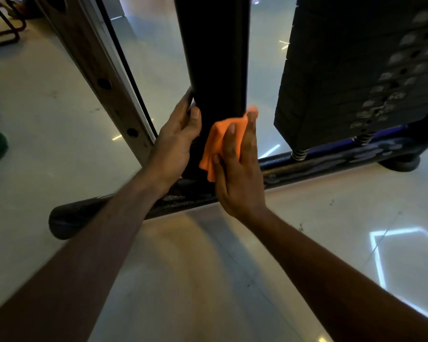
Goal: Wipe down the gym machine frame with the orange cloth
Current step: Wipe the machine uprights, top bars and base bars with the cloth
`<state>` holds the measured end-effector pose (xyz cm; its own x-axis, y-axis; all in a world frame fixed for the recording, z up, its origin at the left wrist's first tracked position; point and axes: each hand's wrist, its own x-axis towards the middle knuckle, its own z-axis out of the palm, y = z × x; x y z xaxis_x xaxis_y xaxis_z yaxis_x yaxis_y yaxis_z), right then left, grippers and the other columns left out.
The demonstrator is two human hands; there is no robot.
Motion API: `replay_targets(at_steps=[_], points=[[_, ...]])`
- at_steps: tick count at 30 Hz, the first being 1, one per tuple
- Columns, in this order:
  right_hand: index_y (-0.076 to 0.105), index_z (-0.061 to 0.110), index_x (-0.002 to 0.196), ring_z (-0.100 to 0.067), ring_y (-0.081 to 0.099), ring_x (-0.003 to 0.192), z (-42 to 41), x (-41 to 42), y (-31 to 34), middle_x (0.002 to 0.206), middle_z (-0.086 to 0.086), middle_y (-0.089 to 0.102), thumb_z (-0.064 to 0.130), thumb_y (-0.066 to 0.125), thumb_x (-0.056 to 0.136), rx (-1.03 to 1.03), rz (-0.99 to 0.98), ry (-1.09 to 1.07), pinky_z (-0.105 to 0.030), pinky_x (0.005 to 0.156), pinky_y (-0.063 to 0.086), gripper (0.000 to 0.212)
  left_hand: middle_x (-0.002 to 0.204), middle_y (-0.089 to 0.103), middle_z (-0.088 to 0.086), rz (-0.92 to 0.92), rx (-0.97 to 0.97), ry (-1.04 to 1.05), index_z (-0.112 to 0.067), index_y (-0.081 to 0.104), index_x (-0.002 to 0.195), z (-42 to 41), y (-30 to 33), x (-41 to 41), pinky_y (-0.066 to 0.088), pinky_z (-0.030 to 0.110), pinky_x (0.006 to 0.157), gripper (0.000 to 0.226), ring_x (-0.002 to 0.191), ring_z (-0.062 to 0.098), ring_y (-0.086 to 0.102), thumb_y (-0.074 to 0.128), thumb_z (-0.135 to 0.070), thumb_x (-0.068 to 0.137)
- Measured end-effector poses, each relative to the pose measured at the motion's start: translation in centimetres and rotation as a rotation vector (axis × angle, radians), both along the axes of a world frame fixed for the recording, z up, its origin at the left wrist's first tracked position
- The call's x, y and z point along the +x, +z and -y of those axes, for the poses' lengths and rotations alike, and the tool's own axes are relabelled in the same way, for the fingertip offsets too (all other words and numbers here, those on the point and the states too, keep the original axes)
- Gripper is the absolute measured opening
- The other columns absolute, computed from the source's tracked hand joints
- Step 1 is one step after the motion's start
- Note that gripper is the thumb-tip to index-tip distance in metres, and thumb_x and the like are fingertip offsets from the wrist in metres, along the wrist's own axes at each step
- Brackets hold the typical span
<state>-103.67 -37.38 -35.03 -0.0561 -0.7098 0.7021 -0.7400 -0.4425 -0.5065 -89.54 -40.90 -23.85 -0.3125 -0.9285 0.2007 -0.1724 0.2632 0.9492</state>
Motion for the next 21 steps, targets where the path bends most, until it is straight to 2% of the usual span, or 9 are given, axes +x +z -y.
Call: replay_targets(at_steps=[2,3,5,6,9,11,16,19,21], points=[[-0.023,0.044,0.167,-0.044,0.004,0.167,-1.6,-0.6,-3.8,0.178,-0.010,-0.028,0.033,0.049,0.116,0.097,-0.057,0.007,-0.068,0.109,0.053,0.088,0.161,0.047,-0.019,0.021,-0.004,0.012,-0.033,0.032,0.168,-0.2,-1.1,0.4,0.047,0.012,0.106,0.051,0.135,-0.016,0.051,0.040,-0.030,0.118],[-0.020,0.044,0.168,-0.045,0.008,0.167,-2.2,-0.9,-5.5,0.179,-0.012,-0.025,0.029,0.051,0.116,0.137,-0.064,0.013,-0.069,0.106,0.053,0.089,0.164,0.046,-0.016,0.045,0.000,0.023,-0.035,0.032,0.168,-0.3,-2.1,0.7,0.046,0.023,0.116,0.052,0.144,-0.006,0.048,0.042,-0.033,0.117],[-0.016,0.041,0.170,-0.044,0.007,0.167,-3.1,-1.3,-7.2,0.180,-0.015,-0.020,0.025,0.052,0.116,0.183,-0.071,0.020,-0.073,0.112,0.045,0.089,0.169,0.041,-0.015,0.159,-0.020,0.043,-0.046,0.030,0.166,-0.8,-4.0,1.1,0.039,0.044,0.126,0.055,0.155,0.007,0.039,0.045,-0.042,0.114],[-0.017,0.040,0.170,-0.041,0.003,0.168,-3.1,-1.3,-7.1,0.180,-0.015,-0.019,0.025,0.050,0.116,0.191,-0.065,0.027,-0.073,0.117,0.039,0.087,0.172,0.036,-0.013,0.233,-0.043,0.066,-0.050,0.029,0.166,-1.0,-4.8,1.1,0.034,0.047,0.129,0.055,0.159,0.011,0.034,0.045,-0.045,0.113],[-0.015,0.033,0.171,-0.033,0.006,0.169,-2.0,-0.4,-4.4,0.181,-0.007,-0.020,0.036,0.043,0.118,0.185,0.092,0.016,-0.069,0.119,0.042,0.079,0.178,0.016,-0.011,0.394,-0.152,0.115,-0.044,0.020,0.170,-1.9,-5.8,0.9,0.017,0.043,0.131,0.059,0.165,0.015,0.011,0.044,-0.037,0.116],[-0.013,0.031,0.170,-0.032,0.010,0.169,-0.6,0.3,-2.4,0.181,-0.010,-0.018,0.042,0.039,0.117,0.126,0.173,-0.017,-0.066,0.121,0.042,0.075,0.178,0.015,-0.010,0.433,-0.246,0.102,-0.037,0.016,0.172,-1.8,-6.0,0.9,0.014,0.043,0.131,0.061,0.166,0.015,0.005,0.043,-0.034,0.117],[-0.024,0.046,0.166,-0.040,0.010,0.167,-1.0,-1.1,-6.0,0.178,-0.010,-0.026,0.042,0.050,0.115,0.164,-0.073,-0.034,-0.066,0.114,0.050,0.090,0.180,0.014,-0.003,0.543,-0.426,0.094,-0.023,0.014,0.173,-1.1,-7.7,1.9,0.009,0.040,0.134,0.063,0.167,0.020,0.002,0.039,-0.030,0.116],[-0.016,0.035,0.171,-0.043,-0.003,0.167,-2.4,-2.9,-10.2,0.179,-0.021,-0.017,0.031,0.066,0.109,0.242,-0.251,-0.046,-0.072,0.127,0.026,0.102,0.181,0.009,-0.002,0.585,-0.468,0.139,-0.021,0.013,0.173,-1.5,-8.7,2.0,0.007,0.030,0.131,0.069,0.167,0.017,-0.002,0.048,-0.015,0.113],[-0.002,0.024,0.173,-0.042,-0.007,0.167,-2.9,-3.1,-10.7,0.179,-0.020,-0.015,0.035,0.056,0.112,0.238,-0.255,-0.036,-0.071,0.130,0.018,0.085,0.181,0.007,-0.003,0.612,-0.482,0.160,-0.021,0.011,0.173,-1.9,-8.9,1.8,0.007,0.030,0.129,0.079,0.167,0.017,-0.003,0.054,-0.007,0.109]])
